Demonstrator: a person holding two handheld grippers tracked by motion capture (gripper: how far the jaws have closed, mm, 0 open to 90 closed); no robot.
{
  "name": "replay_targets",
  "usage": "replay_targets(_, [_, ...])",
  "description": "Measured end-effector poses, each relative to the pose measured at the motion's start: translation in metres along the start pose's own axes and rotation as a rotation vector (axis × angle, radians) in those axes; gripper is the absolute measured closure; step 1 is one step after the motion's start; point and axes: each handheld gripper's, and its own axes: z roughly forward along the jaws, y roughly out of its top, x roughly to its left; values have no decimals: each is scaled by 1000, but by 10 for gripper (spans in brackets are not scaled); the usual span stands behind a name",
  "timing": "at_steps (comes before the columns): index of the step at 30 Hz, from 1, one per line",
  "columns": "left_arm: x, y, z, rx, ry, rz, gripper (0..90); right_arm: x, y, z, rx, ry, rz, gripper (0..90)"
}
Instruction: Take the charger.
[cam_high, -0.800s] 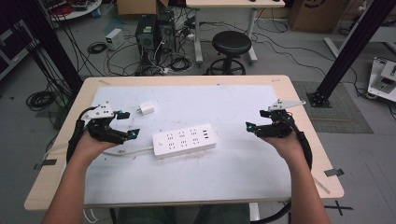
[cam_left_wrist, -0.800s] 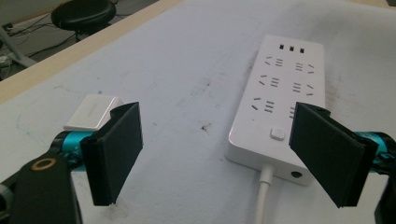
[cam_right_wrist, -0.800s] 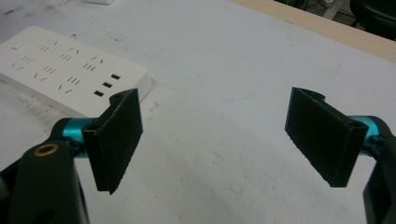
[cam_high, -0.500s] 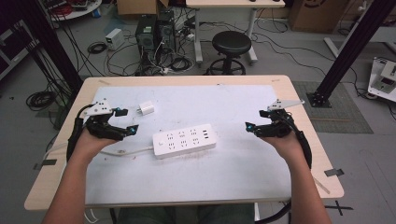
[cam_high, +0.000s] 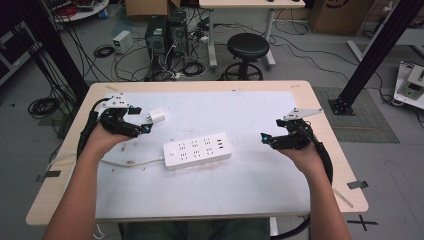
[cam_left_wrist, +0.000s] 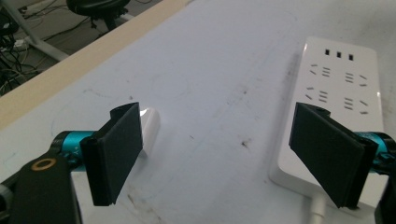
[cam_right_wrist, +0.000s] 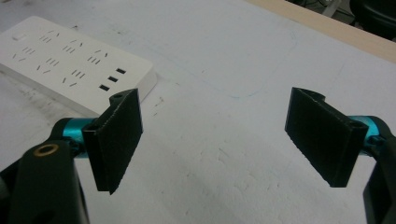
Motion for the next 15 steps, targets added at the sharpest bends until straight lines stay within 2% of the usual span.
replay_targets(3, [0,0,0,0,0,0,175,1,0,0,0,0,3,195])
replay_targets(4, [15,3,14,26,9,0,175,2,1,1,-2,3,1,194])
replay_targets(6, [15,3,14,26,9,0,175,2,2,1,-2,1,-1,195])
replay_targets(7, [24,4,22,64,19,4,175,2,2,2,-5,3,-8,195])
replay_targets(8, [28,3,25,73,22,11,175,2,2,2,-4,2,-8,195])
replay_targets(11, [39,1,33,75,27,3,175,3,1,3,3,5,-4,195])
replay_targets(12, [39,1,33,75,27,3,175,3,1,3,3,5,-4,195])
replay_targets(15, [48,-2,45,97,11,-11,175,3,1,4,12,8,-3,195])
